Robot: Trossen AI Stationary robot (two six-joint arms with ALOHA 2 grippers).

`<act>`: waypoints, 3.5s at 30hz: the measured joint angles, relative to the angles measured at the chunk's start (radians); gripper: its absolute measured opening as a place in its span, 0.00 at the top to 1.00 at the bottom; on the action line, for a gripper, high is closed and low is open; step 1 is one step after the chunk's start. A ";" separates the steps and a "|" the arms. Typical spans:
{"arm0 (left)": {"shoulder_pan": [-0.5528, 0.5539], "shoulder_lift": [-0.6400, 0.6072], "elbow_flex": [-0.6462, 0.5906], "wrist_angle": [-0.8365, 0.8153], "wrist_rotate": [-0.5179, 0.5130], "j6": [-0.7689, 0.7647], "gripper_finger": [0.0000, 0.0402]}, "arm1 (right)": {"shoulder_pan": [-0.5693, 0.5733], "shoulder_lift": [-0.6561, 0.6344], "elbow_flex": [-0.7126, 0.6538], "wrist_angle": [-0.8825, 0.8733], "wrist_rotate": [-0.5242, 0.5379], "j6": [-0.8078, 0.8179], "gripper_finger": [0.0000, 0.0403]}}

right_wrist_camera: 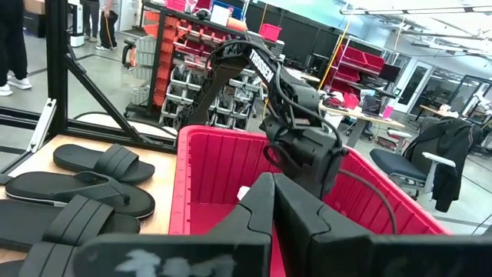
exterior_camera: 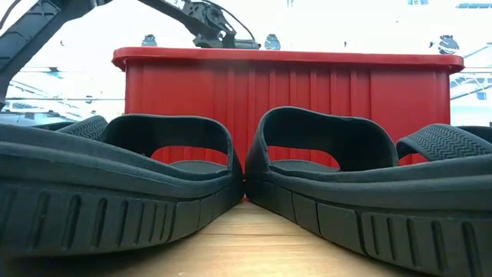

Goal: Pick and place slides into bin
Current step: Put the pink slide into the red bin

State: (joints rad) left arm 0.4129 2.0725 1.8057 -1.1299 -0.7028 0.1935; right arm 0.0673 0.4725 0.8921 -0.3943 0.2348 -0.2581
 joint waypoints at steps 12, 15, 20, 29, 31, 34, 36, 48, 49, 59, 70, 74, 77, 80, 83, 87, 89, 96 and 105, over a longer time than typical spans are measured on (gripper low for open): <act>0.005 0.004 -0.084 -0.025 0.017 0.024 1.00 | 0.000 0.000 0.000 0.000 0.000 -0.001 1.00; 0.005 0.006 -0.120 -0.026 0.021 0.011 1.00 | 0.000 0.000 0.000 0.000 0.000 -0.001 1.00; 0.001 0.004 -0.146 -0.017 0.029 0.003 1.00 | 0.000 0.000 0.000 0.000 0.000 -0.001 1.00; 0.001 0.004 -0.146 0.009 0.030 0.010 1.00 | 0.000 0.000 0.000 0.000 0.000 0.001 1.00; 0.001 0.004 -0.146 0.013 0.043 0.011 1.00 | 0.000 0.000 0.000 0.000 0.000 0.002 1.00; 0.005 0.004 -0.146 0.013 0.085 0.011 0.98 | 0.000 0.000 0.000 0.000 0.000 0.002 1.00; 0.006 0.004 -0.146 0.017 0.100 0.010 0.96 | 0.000 0.000 0.000 0.000 0.000 0.002 1.00; 0.006 0.004 -0.146 0.027 0.137 -0.019 0.77 | 0.000 0.000 0.000 0.000 0.000 0.002 1.00; 0.006 0.004 -0.146 0.027 0.138 -0.017 0.75 | 0.000 0.000 0.000 0.000 0.000 0.003 1.00; 0.006 -0.045 -0.135 0.009 0.130 -0.034 0.69 | 0.000 0.000 0.000 0.001 0.000 0.003 1.00; -0.015 -0.303 -0.115 0.009 0.180 -0.205 0.69 | 0.000 0.000 -0.001 0.070 0.057 -0.044 1.00; -0.051 -0.426 -0.115 0.005 0.180 -0.258 0.69 | 0.000 0.000 0.001 0.075 0.059 -0.046 1.00; -0.088 -0.521 -0.115 0.005 0.180 -0.319 0.69 | 0.000 0.010 0.040 0.058 0.093 -0.044 1.00; -0.129 -0.610 -0.115 0.005 0.180 -0.381 0.69 | 0.000 0.032 0.117 -0.002 0.119 -0.043 1.00; -0.177 -0.678 -0.114 0.003 0.179 -0.411 0.69 | 0.000 0.084 0.210 -0.112 0.130 -0.043 1.00; -0.240 -0.743 -0.114 0.001 0.170 -0.452 0.69 | 0.000 0.170 0.342 -0.291 0.048 -0.012 1.00; -0.270 -0.763 -0.114 0.000 0.146 -0.478 0.69 | 0.000 0.212 0.407 -0.408 -0.014 0.034 1.00; -0.361 -0.781 -0.114 0.003 0.077 -0.486 0.69 | 0.000 0.323 0.513 -0.768 -0.262 0.177 1.00; -0.407 -0.780 -0.114 0.011 0.065 -0.484 0.69 | 0.002 0.382 0.509 -0.958 -0.659 0.334 1.00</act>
State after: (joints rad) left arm 0.0064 1.2926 1.6913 -1.1192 -0.6381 -0.2909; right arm 0.0691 0.8545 1.4010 -1.3520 -0.4246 0.0764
